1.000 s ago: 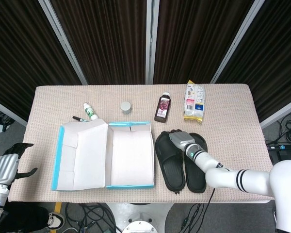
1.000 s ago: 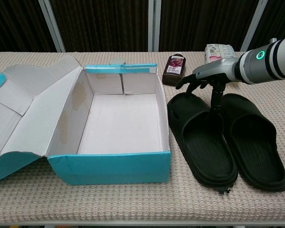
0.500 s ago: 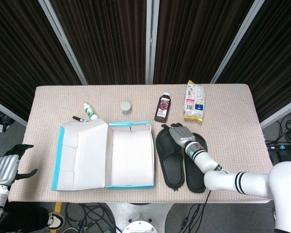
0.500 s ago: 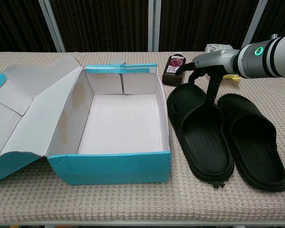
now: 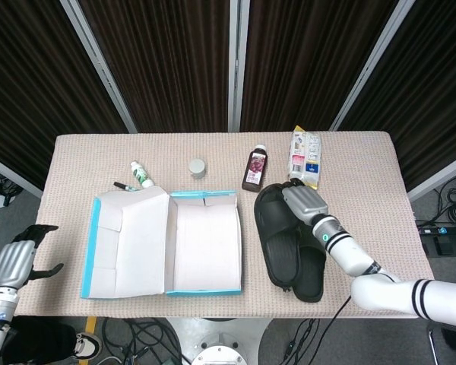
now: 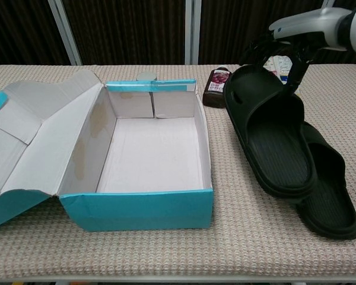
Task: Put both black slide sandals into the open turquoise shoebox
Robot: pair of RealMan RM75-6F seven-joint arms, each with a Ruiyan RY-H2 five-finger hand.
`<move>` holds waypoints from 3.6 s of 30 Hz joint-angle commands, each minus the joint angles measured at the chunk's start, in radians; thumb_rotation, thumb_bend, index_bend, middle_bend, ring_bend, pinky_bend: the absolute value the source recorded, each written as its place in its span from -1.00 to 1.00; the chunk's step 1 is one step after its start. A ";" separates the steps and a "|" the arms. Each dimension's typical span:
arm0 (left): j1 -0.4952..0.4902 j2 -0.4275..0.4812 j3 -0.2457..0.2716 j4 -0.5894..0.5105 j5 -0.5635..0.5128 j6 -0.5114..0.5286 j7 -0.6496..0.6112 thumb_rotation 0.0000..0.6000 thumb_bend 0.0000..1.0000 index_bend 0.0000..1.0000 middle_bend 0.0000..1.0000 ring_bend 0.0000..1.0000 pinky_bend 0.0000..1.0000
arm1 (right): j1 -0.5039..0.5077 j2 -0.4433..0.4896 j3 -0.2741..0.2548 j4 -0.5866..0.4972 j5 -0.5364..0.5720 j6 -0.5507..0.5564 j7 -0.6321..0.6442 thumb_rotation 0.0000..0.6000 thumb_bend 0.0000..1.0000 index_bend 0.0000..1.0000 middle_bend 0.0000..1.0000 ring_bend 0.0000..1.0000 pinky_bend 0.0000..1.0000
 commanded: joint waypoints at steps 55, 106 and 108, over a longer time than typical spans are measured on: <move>0.038 -0.007 -0.019 0.090 -0.019 0.026 -0.140 1.00 -0.67 -0.56 -0.60 -0.74 -0.53 | -0.036 -0.756 0.308 0.633 -0.630 0.123 0.895 1.00 -0.89 -0.54 0.02 -0.72 -0.68; 0.043 -0.038 -0.016 0.167 -0.007 0.017 -0.197 1.00 -0.67 -0.56 -0.60 -0.74 -0.53 | 0.025 -0.868 0.202 0.971 -0.761 -0.064 1.192 1.00 -0.94 -0.54 0.02 -0.72 -0.43; 0.043 -0.038 -0.017 0.169 -0.008 0.017 -0.201 1.00 -0.67 -0.56 -0.60 -0.74 -0.53 | 0.028 -0.872 0.199 0.982 -0.766 -0.060 1.183 1.00 -0.94 -0.54 0.02 -0.72 -0.43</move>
